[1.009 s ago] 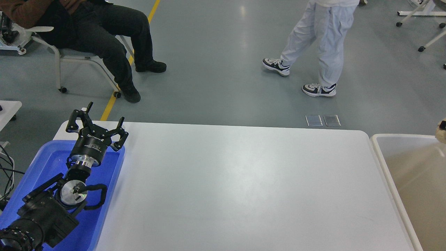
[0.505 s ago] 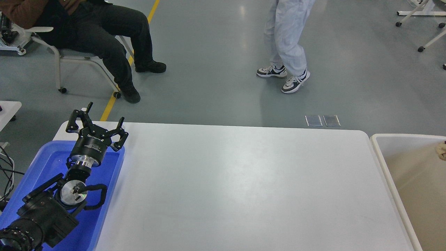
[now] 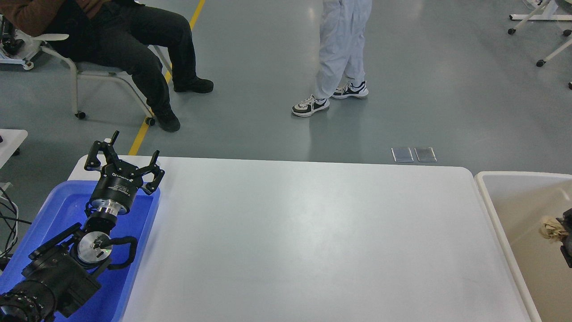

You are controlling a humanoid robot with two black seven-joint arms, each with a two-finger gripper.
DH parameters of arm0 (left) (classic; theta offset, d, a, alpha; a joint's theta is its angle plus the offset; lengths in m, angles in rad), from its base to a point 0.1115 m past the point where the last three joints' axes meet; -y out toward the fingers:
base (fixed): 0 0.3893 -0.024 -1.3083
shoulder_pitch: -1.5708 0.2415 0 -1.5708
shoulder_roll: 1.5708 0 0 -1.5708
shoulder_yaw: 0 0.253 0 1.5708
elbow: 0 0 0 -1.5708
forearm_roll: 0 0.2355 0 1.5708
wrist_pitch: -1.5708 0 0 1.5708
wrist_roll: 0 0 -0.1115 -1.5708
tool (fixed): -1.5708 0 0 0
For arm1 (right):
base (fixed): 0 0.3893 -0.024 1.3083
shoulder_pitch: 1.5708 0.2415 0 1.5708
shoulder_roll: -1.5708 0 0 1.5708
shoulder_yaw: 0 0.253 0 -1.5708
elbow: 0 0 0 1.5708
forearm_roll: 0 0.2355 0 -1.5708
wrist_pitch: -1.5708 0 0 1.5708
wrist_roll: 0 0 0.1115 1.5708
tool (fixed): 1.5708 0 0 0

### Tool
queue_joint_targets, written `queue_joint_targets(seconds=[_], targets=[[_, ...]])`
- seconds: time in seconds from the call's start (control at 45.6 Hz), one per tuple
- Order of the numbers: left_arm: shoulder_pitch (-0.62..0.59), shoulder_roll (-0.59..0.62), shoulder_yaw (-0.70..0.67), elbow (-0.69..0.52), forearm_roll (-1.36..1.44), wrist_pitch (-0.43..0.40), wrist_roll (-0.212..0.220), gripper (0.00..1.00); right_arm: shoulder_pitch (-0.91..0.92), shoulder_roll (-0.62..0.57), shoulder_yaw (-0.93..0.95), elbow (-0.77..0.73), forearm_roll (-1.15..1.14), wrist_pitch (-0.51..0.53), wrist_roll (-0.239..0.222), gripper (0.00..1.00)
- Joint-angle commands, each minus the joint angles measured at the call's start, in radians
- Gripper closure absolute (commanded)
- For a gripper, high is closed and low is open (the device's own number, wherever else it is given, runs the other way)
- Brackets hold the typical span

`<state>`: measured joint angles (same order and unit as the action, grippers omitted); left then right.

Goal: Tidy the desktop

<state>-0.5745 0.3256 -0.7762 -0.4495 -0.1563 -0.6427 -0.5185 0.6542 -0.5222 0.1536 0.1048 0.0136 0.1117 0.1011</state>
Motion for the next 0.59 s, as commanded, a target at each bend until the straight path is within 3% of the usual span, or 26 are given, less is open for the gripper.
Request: queue_joint_targets(seconds=[0.0,0.132,0.197,0.263,0.373,0.57], targets=[[-0.001,0.001,0.0,0.0,0.0,0.0,0.0,0.0,-0.024,0.033,0.099,0.0,0.009,-0.03,-0.032,0.58],[-0.001,0.0,0.0,0.0,0.0,0.0,0.0,0.0,-0.025,0.045,0.106,0.0,0.009,-0.035,-0.032,0.46],[-0.001,0.001,0.0,0.0,0.0,0.0,0.0,0.0,-0.028,0.045,0.122,0.0,0.009,-0.037,-0.032,0.33],[0.001,0.0,0.0,0.0,0.0,0.0,0.0,0.0,-0.03,0.045,0.139,0.0,0.009,-0.037,-0.032,0.13],[-0.001,0.0,0.0,0.0,0.0,0.0,0.0,0.0,-0.03,0.045,0.164,0.001,0.011,-0.038,-0.031,0.01],[-0.001,0.0,0.0,0.0,0.0,0.0,0.0,0.0,-0.021,0.042,0.179,0.001,0.009,-0.038,-0.024,0.0]])
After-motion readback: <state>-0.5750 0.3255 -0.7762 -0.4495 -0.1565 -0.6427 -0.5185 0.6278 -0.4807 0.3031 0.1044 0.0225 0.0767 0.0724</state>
